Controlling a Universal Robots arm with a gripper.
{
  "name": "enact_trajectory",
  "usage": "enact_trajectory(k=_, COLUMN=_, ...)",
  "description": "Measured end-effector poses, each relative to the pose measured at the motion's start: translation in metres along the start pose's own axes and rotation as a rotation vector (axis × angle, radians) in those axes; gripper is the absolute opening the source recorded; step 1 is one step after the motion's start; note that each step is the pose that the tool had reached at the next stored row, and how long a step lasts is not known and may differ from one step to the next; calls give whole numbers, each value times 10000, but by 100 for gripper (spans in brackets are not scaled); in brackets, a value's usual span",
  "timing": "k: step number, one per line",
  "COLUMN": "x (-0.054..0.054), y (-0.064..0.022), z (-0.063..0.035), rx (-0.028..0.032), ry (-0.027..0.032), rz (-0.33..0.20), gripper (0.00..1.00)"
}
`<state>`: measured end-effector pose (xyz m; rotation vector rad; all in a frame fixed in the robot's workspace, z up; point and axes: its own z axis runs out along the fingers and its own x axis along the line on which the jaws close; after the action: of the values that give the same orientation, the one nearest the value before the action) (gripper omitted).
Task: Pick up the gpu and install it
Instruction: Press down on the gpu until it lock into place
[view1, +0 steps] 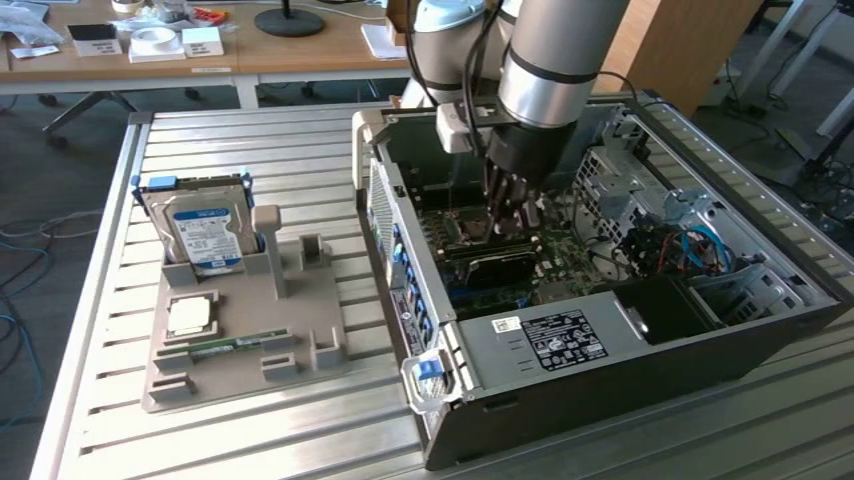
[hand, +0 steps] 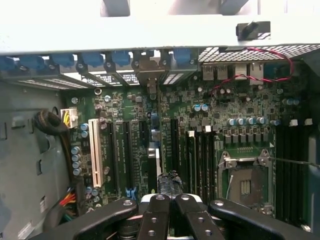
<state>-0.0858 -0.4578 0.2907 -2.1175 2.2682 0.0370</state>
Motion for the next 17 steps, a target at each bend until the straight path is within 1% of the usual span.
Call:
enact_trajectory(k=3, x=2, y=2, z=50, rx=1, ry=0, rz=2, gripper=11)
enact_trajectory(k=8, x=2, y=2, z=54, rx=-1, ry=-1, rz=2, gripper=11)
enact_trajectory(k=9, x=2, y=2, z=56, rx=-1, ry=-66, rz=3, gripper=11)
enact_trajectory(k=10, x=2, y=2, z=56, rx=-4, ry=-161, rz=5, gripper=11)
enact_trajectory(k=11, x=2, y=3, z=55, rx=-5, ry=-185, rz=5, gripper=11)
enact_trajectory(k=17, x=22, y=0, z=56, rx=-6, ry=-179, rz=4, gripper=11)
